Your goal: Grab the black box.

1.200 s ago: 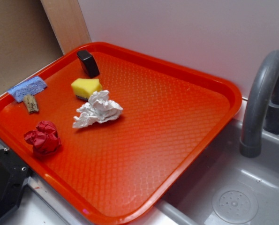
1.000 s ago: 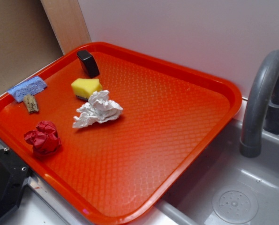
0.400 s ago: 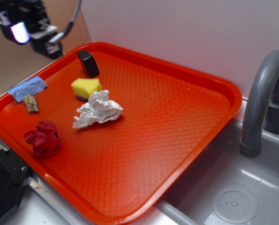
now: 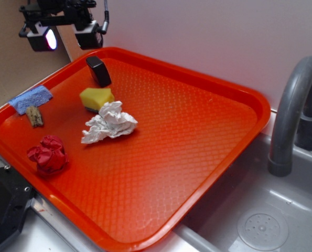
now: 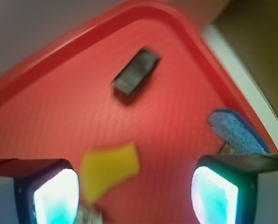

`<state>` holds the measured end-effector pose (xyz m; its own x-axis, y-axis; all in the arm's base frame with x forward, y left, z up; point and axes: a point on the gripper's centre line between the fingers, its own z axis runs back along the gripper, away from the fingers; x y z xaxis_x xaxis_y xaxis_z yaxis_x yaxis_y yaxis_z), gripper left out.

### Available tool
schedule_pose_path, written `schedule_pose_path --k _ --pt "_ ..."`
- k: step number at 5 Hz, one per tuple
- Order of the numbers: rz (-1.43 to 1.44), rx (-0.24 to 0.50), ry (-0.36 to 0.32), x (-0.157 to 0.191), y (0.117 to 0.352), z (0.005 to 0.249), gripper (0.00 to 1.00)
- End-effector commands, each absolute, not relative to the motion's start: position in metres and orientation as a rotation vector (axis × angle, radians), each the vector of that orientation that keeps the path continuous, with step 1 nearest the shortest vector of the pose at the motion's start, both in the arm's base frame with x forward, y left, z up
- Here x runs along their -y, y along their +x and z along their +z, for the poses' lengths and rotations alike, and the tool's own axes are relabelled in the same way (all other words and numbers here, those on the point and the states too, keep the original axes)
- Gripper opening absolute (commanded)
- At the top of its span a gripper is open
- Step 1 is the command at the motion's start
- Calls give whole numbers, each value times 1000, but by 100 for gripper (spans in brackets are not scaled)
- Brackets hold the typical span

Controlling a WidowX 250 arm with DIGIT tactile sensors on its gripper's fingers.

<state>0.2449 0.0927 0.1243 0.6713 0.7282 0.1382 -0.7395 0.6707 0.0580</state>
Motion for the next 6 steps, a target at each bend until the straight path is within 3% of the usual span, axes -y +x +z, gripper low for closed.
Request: schedule_pose_path --k 1,2,3,4,5,6 --pt "1165 214 75 -161 233 99 100" --pt "1148 237 5 -158 265 91 100" --pt "1082 253 -19 -142 289 95 100" --pt "1068 277 -28 -133 294 107 100" --pt "1072 248 -43 -130 297 98 100" --pt "1054 175 8 -128 295 78 100"
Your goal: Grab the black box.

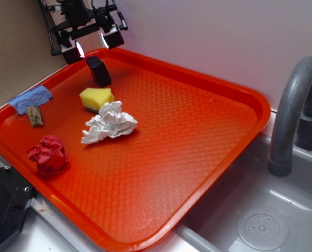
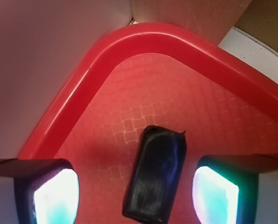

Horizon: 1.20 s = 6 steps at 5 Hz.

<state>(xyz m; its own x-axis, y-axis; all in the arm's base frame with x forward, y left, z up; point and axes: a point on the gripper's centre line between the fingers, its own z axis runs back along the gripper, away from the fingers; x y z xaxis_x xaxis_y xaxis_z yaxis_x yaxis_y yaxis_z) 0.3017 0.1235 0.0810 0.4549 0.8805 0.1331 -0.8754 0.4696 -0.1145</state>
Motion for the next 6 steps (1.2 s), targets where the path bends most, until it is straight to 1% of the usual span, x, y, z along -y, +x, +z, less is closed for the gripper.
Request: schedule_pose_path --k 1,2,3,4,5,6 --pt "1014 83 -49 -126 290 53 100" --pt "1002 16 -55 -121 287 45 0" --pt "829 90 -29 -123 295 76 0" --pt "575 212 63 -105 304 128 0" --pt "324 208 50 -55 305 177 0" --pt "70 128 61 -9 292 226 0"
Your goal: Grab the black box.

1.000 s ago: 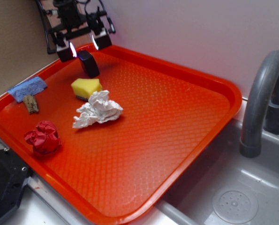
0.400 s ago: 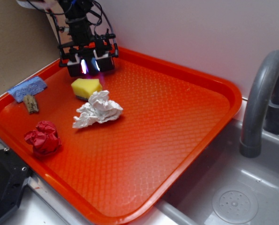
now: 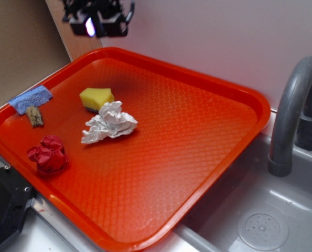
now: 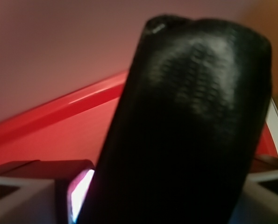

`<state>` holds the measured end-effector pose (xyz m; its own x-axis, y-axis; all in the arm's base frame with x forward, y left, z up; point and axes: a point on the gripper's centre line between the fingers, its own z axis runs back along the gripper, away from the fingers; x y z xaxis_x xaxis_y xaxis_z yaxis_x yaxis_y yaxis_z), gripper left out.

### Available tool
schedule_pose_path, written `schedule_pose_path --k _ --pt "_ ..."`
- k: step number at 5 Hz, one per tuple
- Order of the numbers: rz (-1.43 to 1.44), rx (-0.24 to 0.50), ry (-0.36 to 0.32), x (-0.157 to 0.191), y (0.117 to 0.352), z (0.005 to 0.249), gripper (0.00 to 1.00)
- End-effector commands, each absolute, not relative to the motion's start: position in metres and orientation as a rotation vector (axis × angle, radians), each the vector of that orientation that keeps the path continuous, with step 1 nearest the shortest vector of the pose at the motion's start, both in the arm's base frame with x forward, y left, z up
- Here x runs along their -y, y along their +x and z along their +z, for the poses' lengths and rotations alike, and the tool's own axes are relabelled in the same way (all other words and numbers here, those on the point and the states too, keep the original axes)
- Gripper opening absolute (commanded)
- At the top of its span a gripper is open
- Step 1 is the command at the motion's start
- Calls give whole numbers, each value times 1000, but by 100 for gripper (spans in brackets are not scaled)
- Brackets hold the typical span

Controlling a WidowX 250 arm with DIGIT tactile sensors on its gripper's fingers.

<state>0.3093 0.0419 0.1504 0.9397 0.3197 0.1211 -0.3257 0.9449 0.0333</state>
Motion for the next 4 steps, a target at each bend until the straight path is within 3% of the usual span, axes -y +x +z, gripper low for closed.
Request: schedule_pose_path --k 1,4 --pt "-44 129 77 13 270 237 0" --pt "-28 130 85 14 256 232 0"
